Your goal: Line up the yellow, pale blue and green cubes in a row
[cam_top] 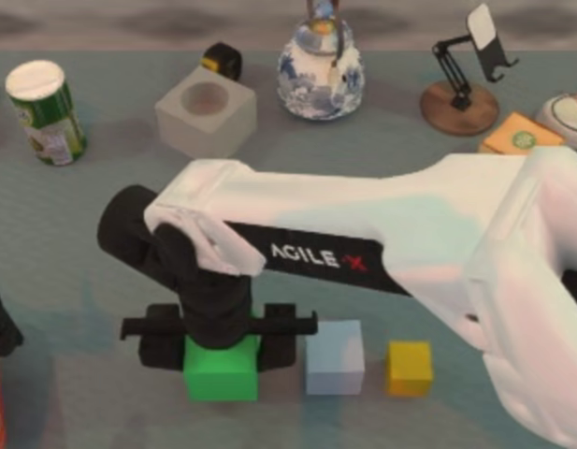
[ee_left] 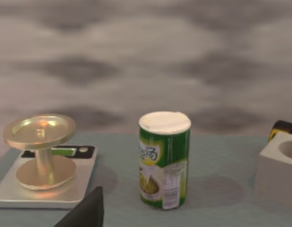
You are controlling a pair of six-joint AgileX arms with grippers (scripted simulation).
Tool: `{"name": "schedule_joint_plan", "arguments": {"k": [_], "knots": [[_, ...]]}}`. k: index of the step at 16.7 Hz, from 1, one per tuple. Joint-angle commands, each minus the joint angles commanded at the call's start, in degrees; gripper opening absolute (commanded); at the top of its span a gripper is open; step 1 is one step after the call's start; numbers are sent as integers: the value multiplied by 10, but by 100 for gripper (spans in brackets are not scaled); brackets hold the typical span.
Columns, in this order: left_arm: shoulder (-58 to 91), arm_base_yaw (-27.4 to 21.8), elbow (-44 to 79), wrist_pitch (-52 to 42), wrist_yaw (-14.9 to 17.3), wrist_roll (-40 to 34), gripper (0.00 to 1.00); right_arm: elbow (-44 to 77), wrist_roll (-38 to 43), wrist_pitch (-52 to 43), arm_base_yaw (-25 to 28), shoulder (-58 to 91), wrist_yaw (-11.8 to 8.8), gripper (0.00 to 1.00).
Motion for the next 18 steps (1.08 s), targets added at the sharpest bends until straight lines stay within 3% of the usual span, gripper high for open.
{"name": "schedule_joint_plan", "arguments": {"k": [8, 18], "knots": [[0, 0, 0, 0, 0, 0, 100, 0, 0, 0, 0, 0, 0, 98], [0, 0, 0, 0, 0, 0, 100, 2, 0, -2, -1, 0, 0, 100]]}}
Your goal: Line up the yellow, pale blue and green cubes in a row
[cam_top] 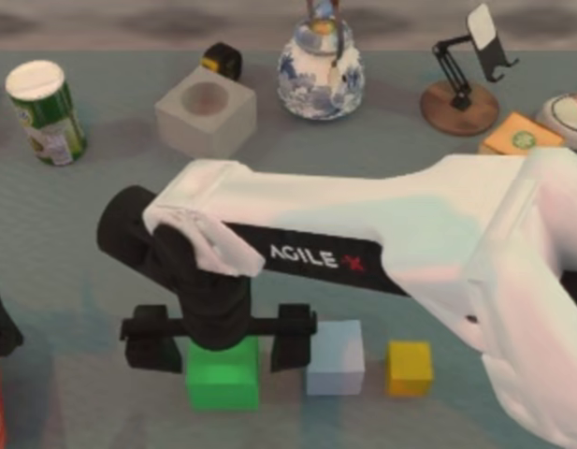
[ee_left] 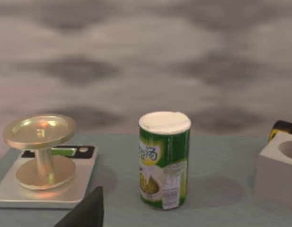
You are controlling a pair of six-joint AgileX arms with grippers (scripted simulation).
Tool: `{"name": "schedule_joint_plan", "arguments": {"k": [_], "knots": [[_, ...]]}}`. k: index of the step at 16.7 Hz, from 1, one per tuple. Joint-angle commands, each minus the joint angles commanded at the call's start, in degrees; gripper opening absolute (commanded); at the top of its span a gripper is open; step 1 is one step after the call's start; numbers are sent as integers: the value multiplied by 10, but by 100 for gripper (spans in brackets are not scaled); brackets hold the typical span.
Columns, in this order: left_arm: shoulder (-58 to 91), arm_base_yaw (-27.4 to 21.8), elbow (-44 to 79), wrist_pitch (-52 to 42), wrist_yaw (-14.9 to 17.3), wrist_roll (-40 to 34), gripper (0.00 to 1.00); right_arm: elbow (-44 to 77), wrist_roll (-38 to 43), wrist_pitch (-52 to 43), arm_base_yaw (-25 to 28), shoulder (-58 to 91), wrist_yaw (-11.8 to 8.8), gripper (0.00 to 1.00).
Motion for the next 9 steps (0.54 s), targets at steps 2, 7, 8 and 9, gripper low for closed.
{"name": "schedule_joint_plan", "arguments": {"k": [2, 7, 8, 9], "knots": [[0, 0, 0, 0, 0, 0, 100, 20, 1, -22, 1, -4, 0, 100], [0, 0, 0, 0, 0, 0, 100, 98, 0, -126, 5, -25, 0, 100], [0, 0, 0, 0, 0, 0, 100, 105, 0, -134, 5, -28, 0, 100], [0, 0, 0, 0, 0, 0, 100, 106, 0, -135, 5, -29, 0, 100]]}}
